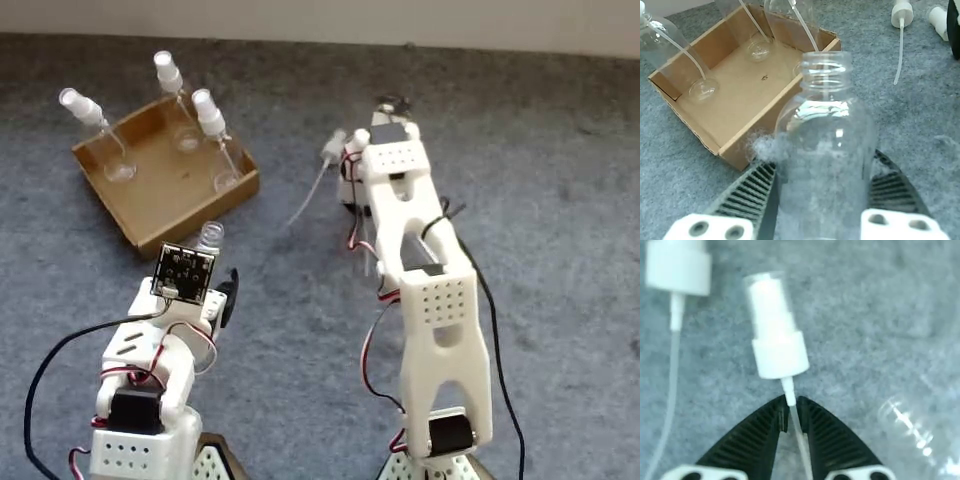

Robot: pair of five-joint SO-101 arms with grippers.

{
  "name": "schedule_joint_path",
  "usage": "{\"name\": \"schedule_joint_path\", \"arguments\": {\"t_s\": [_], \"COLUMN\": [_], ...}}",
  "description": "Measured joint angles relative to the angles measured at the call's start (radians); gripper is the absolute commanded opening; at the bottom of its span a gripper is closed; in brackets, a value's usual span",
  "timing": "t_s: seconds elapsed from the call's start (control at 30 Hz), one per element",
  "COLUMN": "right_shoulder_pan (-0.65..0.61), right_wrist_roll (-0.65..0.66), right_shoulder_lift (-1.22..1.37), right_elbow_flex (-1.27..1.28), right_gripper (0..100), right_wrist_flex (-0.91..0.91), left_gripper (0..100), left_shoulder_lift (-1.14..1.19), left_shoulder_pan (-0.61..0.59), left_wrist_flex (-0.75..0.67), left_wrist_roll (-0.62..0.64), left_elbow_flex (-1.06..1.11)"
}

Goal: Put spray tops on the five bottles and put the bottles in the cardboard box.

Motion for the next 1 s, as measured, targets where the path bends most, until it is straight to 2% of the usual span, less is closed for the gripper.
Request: {"name": "schedule_joint_path", "arguments": {"t_s": [0.2, 0.3, 0.67, 0.87, 1.0], "right_shoulder_pan": [0.002, 0.002, 0.003, 0.003, 0.003], "right_wrist_roll": [0.359, 0.474, 0.514, 0.514, 0.514], "right_shoulder_lift": [0.0, 0.0, 0.002, 0.002, 0.002], "right_elbow_flex": [0.0, 0.0, -0.292, -0.393, -0.411], "right_gripper": [3.7, 3.7, 4.0, 17.6, 19.0], "right_wrist_flex": [0.0, 0.028, 0.324, 0.339, 0.322], "left_gripper": [9, 9, 9, 9, 9], "left_shoulder_lift": [0.0, 0.0, 0.0, 0.0, 0.0], "left_shoulder_pan": [0.0, 0.0, 0.0, 0.0, 0.0], "left_wrist_flex": [0.0, 0.0, -0.084, -0.084, -0.084], "left_wrist_roll": [0.0, 0.0, 0.0, 0.0, 0.0], "left_elbow_flex": [0.0, 0.005, 0.058, 0.058, 0.058]}}
